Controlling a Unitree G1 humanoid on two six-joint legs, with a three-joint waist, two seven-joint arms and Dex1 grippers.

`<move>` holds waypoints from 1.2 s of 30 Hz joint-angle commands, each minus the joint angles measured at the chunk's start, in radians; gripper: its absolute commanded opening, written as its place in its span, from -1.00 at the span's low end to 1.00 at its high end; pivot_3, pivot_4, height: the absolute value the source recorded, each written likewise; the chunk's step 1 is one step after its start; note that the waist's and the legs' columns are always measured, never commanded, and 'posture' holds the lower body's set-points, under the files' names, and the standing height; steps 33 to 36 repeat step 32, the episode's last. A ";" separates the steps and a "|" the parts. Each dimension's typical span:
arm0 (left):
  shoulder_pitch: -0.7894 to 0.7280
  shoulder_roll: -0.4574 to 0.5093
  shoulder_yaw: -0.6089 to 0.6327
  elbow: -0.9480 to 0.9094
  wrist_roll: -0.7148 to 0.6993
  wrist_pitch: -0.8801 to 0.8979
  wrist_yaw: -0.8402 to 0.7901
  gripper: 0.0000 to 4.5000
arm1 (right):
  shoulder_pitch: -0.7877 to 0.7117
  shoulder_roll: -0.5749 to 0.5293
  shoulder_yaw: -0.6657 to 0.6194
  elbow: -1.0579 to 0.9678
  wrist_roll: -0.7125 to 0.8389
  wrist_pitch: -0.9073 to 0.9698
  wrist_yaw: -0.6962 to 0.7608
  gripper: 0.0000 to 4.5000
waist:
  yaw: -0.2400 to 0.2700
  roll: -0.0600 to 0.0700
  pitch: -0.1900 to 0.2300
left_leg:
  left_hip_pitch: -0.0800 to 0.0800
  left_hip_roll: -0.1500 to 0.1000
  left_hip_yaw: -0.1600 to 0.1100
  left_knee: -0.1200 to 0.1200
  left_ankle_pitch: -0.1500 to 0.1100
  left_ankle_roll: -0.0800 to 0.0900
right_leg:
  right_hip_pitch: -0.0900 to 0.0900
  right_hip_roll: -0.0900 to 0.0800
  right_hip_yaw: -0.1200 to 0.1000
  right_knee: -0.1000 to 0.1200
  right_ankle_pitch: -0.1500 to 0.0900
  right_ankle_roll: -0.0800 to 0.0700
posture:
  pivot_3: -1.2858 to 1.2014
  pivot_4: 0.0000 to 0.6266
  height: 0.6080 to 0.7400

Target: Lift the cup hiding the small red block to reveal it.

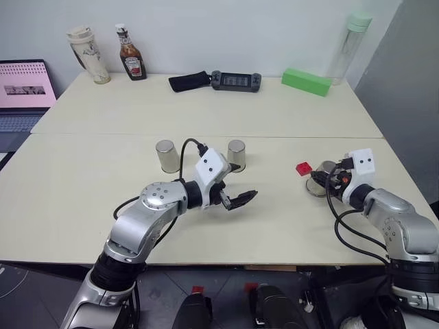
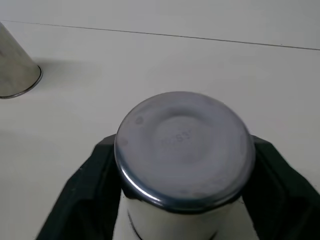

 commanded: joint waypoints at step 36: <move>0.018 0.034 0.029 -0.061 0.008 -0.007 -0.006 1.00 | -0.150 -0.195 0.005 -0.098 0.138 0.070 0.213 0.99 | 0.002 0.000 0.000 | -0.001 0.000 -0.001 0.000 0.000 0.000 | 0.000 0.000 0.000 -0.001 0.000 0.000 | 0.03 -0.52 1.00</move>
